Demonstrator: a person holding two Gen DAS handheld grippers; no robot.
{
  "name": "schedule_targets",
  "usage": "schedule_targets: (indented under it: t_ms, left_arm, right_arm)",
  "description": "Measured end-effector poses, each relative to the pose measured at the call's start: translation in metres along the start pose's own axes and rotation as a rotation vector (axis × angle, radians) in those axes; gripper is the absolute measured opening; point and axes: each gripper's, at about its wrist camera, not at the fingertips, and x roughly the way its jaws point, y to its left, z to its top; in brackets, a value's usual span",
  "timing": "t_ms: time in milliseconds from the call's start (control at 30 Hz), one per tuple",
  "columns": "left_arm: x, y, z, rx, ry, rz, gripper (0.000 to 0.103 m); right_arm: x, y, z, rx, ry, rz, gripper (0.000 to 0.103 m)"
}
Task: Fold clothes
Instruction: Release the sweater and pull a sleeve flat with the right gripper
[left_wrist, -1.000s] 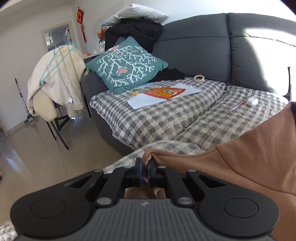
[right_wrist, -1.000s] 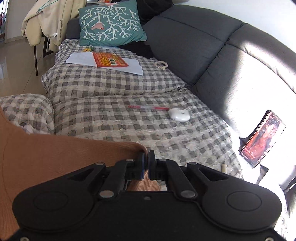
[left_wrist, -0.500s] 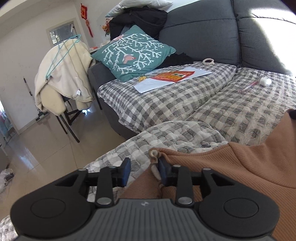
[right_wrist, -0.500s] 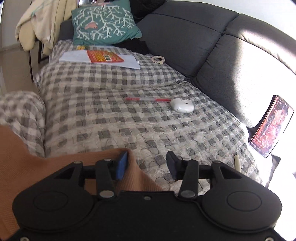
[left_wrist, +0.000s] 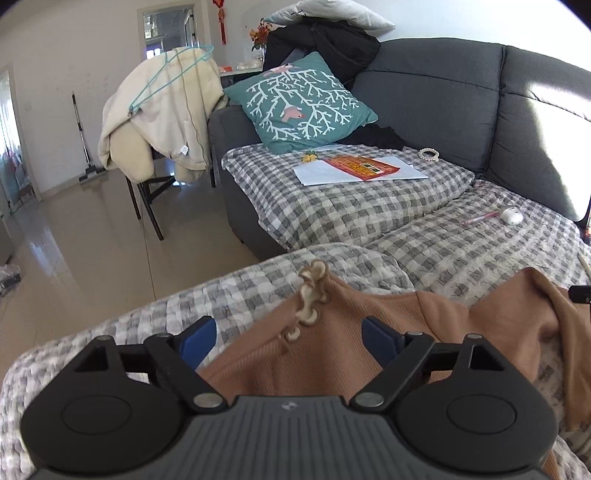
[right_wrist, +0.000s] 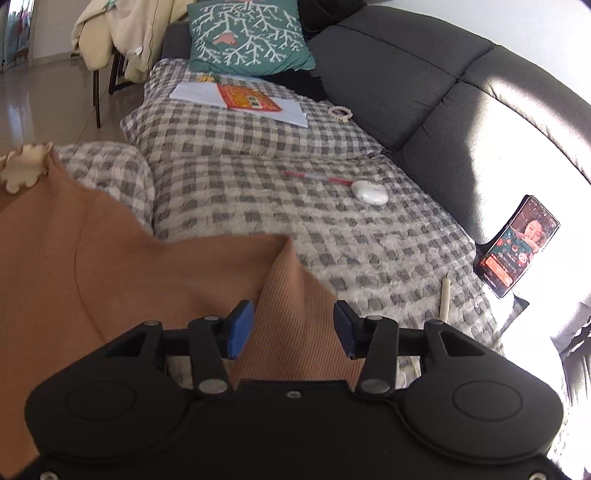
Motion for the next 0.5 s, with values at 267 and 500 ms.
schedule_targets:
  t_ms: [267, 500]
  left_arm:
    - [-0.048, 0.006, -0.039, -0.039, 0.051, -0.088, 0.087]
    - [-0.085, 0.023, -0.078, -0.112, 0.067, -0.178, 0.091]
  right_arm:
    - [0.003, 0.025, -0.042, 0.005, 0.11, 0.017, 0.048]
    - [0.01, 0.043, -0.058, -0.096, 0.077, -0.048, 0.028]
